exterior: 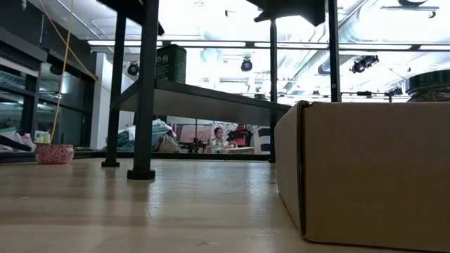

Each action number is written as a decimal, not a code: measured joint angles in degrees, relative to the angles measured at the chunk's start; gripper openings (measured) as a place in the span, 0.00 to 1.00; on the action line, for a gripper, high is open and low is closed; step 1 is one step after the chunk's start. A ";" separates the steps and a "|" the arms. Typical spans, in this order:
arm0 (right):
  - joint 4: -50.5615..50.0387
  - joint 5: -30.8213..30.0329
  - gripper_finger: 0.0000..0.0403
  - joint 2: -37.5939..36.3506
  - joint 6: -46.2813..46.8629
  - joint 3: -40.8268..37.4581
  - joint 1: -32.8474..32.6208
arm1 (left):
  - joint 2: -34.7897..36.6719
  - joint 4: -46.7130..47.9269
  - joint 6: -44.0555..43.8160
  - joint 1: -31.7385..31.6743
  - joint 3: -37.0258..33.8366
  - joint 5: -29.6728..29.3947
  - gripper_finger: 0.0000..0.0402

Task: Shelf spices
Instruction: Remove the black seasoning can from the shelf

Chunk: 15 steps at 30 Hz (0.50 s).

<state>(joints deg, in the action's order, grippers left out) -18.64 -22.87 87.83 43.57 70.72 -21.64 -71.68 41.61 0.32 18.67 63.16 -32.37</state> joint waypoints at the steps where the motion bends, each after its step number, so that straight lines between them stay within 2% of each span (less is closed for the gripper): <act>1: 1.30 0.89 0.80 0.00 0.00 0.00 -0.14 | -0.51 0.03 2.66 -0.46 -0.02 0.11 0.60; 6: 5.46 1.71 0.80 0.00 0.59 0.00 -1.44 | -3.07 -1.36 13.65 -3.32 -0.02 0.61 0.60; 9: 6.20 1.64 0.80 0.00 3.08 0.00 -2.38 | -4.10 -1.89 15.81 -4.83 -0.02 1.09 0.60; 15: 6.07 1.42 0.80 0.00 6.97 0.00 -3.54 | -5.21 -1.86 18.43 -7.81 -0.04 7.19 0.60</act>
<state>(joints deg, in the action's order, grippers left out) -12.57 -21.45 87.83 50.54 70.72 -25.18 -76.89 39.75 18.75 10.86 63.11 -25.18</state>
